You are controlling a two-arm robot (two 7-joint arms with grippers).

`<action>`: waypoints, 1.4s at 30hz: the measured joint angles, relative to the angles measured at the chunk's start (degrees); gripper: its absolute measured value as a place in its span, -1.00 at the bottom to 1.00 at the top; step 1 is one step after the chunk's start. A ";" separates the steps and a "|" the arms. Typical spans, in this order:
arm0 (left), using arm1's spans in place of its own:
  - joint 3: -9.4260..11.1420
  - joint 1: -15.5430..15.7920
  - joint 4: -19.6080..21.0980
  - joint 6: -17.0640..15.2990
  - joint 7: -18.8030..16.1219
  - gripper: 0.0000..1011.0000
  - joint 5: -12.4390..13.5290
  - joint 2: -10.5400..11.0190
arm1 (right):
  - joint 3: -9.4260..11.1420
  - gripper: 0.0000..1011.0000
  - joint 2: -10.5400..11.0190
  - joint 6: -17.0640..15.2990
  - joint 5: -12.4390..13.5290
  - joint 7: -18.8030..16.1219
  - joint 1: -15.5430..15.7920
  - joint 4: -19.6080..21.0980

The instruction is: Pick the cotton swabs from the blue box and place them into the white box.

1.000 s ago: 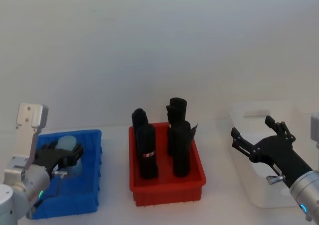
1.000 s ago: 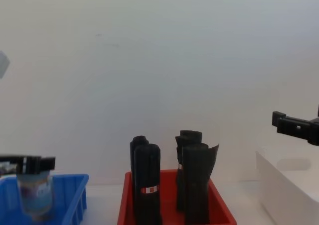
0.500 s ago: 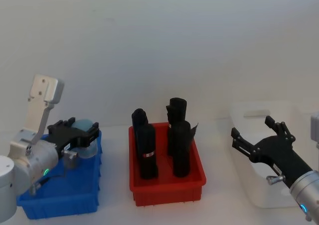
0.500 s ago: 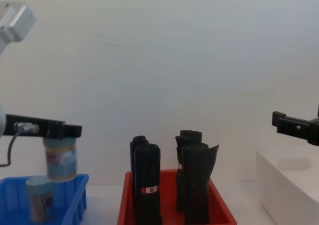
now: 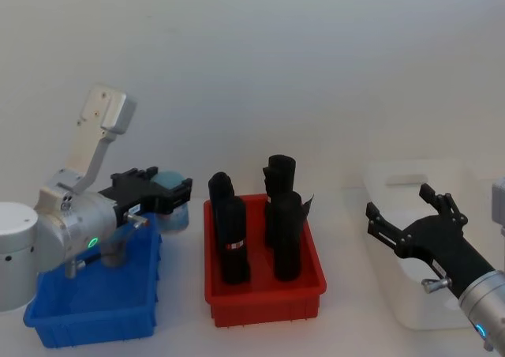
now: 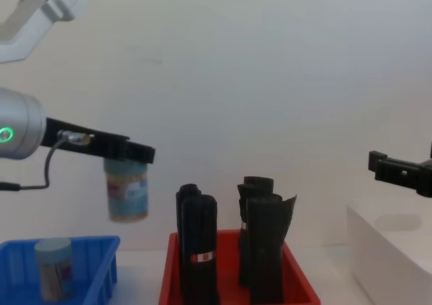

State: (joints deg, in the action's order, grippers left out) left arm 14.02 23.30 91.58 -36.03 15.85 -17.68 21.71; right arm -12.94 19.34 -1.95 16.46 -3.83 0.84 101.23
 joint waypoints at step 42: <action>4.25 9.89 -4.99 -0.95 18.82 0.32 1.64 -4.53 | 0.00 0.98 0.00 0.00 0.00 0.00 0.00 0.00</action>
State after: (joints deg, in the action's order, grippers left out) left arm 18.27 33.18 86.59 -36.98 34.67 -16.04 17.17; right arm -12.94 19.34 -1.95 16.46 -3.83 0.84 101.23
